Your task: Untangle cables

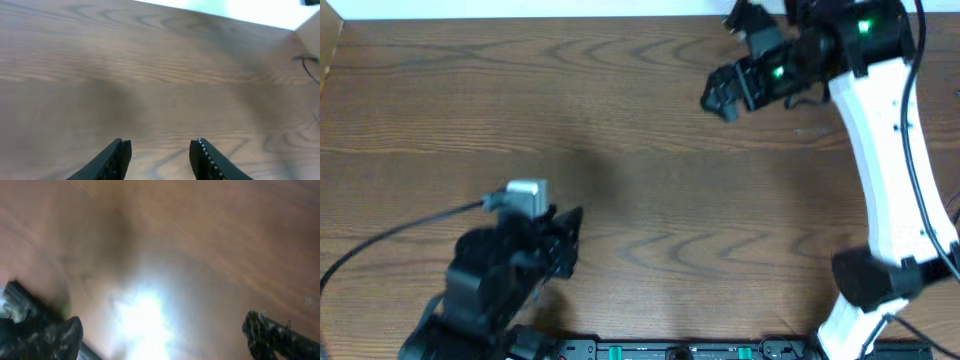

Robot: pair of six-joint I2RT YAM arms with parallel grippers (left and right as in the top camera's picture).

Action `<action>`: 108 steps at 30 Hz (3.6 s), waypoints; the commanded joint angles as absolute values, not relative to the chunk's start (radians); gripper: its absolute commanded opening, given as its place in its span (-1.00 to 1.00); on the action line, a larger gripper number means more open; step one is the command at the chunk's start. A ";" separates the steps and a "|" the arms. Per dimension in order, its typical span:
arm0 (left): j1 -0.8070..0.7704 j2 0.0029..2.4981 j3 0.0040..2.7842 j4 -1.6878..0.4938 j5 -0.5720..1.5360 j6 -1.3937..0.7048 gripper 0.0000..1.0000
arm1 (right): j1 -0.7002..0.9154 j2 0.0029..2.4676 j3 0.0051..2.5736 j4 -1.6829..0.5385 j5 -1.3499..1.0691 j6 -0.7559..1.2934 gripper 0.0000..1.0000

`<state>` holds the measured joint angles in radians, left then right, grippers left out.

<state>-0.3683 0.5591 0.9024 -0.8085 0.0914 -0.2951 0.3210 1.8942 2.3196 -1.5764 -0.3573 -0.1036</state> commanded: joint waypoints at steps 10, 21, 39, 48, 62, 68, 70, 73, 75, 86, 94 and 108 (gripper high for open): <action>-0.365 0.332 0.921 -0.927 -0.020 -0.311 -0.10 | 0.556 1.376 2.239 -1.698 0.030 0.111 0.99; -0.365 0.331 0.921 -0.934 -0.020 -0.307 -0.10 | 0.620 0.681 1.715 -1.698 0.305 0.465 0.98; -0.365 0.331 0.921 -0.945 -0.012 -0.296 -0.04 | 0.511 0.348 0.742 -0.925 0.137 0.211 0.98; -0.365 0.332 0.921 -0.950 -0.012 -0.296 -0.03 | 0.512 0.360 0.401 -0.196 0.167 0.117 0.99; -0.365 0.332 0.921 -0.976 -0.012 -0.289 -0.03 | 0.512 0.360 0.120 0.041 0.132 0.115 0.99; -0.365 0.332 0.921 -0.979 -0.012 -0.288 -0.03 | 0.512 0.360 0.043 0.044 0.123 0.115 0.98; -0.365 0.332 0.921 -0.986 -0.012 -0.284 -0.03 | 0.512 0.360 0.018 0.042 0.091 0.115 0.99; -0.365 0.332 0.921 -0.989 -0.012 -0.281 -0.03 | 0.512 0.360 0.006 0.009 0.051 0.115 0.99; -0.365 0.332 0.921 -0.989 -0.012 -0.281 -0.03 | 0.512 0.360 0.006 -0.022 0.035 0.115 0.98; -0.365 0.332 0.921 -0.994 -0.012 -0.262 -0.04 | 0.511 0.393 0.006 -0.074 0.031 0.111 0.99; -0.365 0.332 0.921 -0.994 -0.012 -0.262 -0.03 | 0.511 0.392 0.006 -0.074 0.031 0.111 0.99; -0.365 0.332 0.921 -0.994 -0.012 -0.262 -0.03 | 0.174 0.137 0.006 -0.072 0.031 0.111 0.99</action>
